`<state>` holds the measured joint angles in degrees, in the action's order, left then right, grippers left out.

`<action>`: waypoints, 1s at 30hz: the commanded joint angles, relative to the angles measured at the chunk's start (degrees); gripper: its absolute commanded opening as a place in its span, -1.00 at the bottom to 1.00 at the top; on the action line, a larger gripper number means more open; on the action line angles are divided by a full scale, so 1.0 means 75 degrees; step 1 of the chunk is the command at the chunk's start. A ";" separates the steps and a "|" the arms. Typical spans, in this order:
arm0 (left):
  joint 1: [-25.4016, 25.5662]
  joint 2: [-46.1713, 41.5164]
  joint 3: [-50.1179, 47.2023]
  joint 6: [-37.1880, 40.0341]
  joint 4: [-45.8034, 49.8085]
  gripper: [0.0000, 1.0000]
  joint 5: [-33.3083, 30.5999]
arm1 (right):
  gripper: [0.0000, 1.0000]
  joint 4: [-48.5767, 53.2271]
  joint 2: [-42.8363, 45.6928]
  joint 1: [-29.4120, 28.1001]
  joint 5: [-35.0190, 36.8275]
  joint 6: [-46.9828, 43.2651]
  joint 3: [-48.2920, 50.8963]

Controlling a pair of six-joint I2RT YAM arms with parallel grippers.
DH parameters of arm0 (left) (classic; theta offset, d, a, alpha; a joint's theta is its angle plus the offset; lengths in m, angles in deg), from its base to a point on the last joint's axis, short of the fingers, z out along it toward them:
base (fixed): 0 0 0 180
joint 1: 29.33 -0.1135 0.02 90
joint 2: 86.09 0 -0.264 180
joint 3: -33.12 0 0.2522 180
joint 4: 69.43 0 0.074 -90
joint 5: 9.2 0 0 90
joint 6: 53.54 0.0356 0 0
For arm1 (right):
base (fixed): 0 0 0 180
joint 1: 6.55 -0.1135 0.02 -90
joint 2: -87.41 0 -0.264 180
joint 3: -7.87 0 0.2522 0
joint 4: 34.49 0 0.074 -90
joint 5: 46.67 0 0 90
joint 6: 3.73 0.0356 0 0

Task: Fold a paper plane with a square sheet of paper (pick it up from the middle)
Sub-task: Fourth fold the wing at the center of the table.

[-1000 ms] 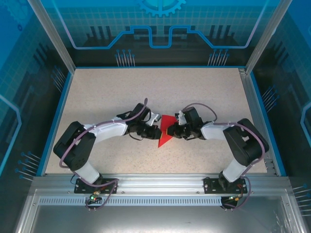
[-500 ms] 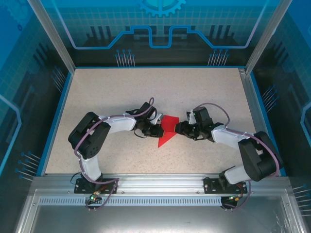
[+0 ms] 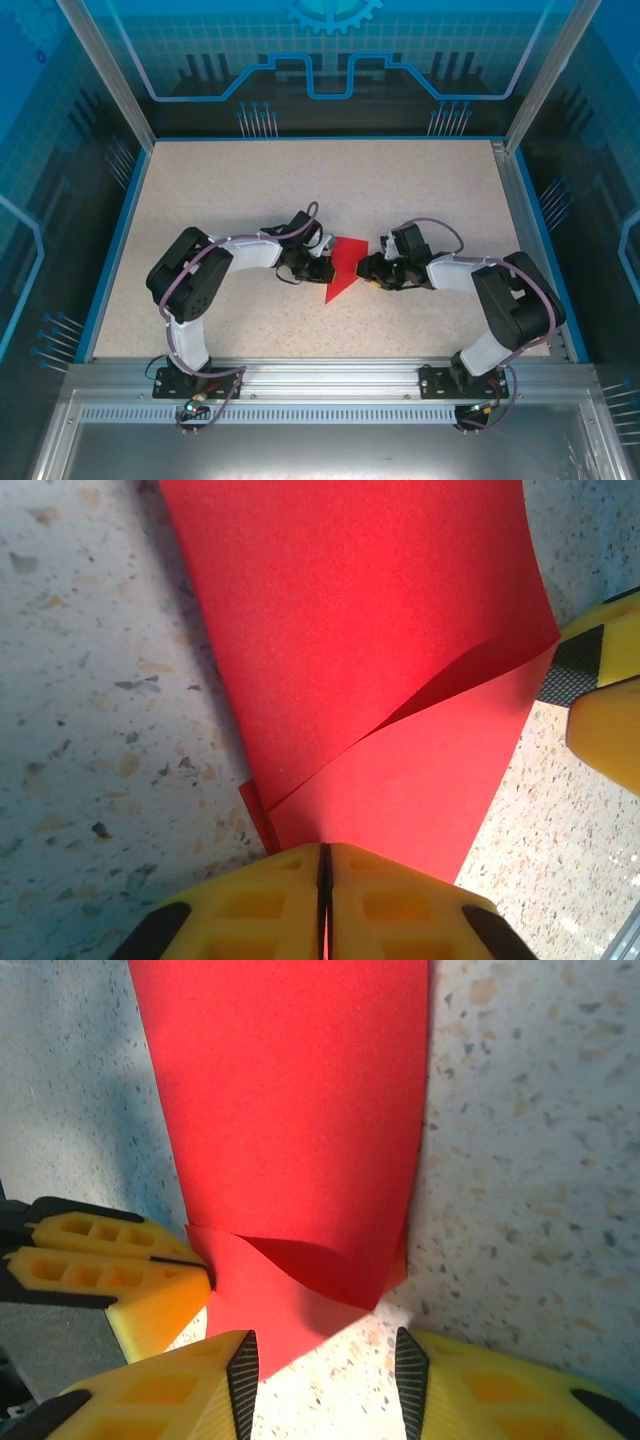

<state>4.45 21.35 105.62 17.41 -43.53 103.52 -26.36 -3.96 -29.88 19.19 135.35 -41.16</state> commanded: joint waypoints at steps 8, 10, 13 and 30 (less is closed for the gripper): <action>-0.0049 0.0228 0.0048 0.0243 0.0088 -0.80 0.0025 | -0.21 -0.0615 -0.0239 -0.0097 -0.0354 0.0132 -0.0356; -0.0053 0.0139 0.0043 0.0228 0.0030 -0.79 0.0073 | -0.22 -0.0562 -0.0292 -0.0090 -0.0387 0.0003 -0.0448; -0.0052 -0.0146 -0.0002 0.0167 -0.0075 -0.70 0.0076 | -0.23 -0.0489 -0.0484 -0.0065 -0.0537 -0.0173 -0.0628; 0.1358 -0.2265 -0.1283 -0.0740 -0.0858 -0.21 -0.2095 | -0.29 -0.0064 -0.0556 0.0184 -0.1094 -0.0624 -0.0940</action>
<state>11.03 4.37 97.19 12.93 -49.97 95.80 -28.57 -8.51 -29.38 13.51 132.33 -46.69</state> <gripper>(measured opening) 0.391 0.358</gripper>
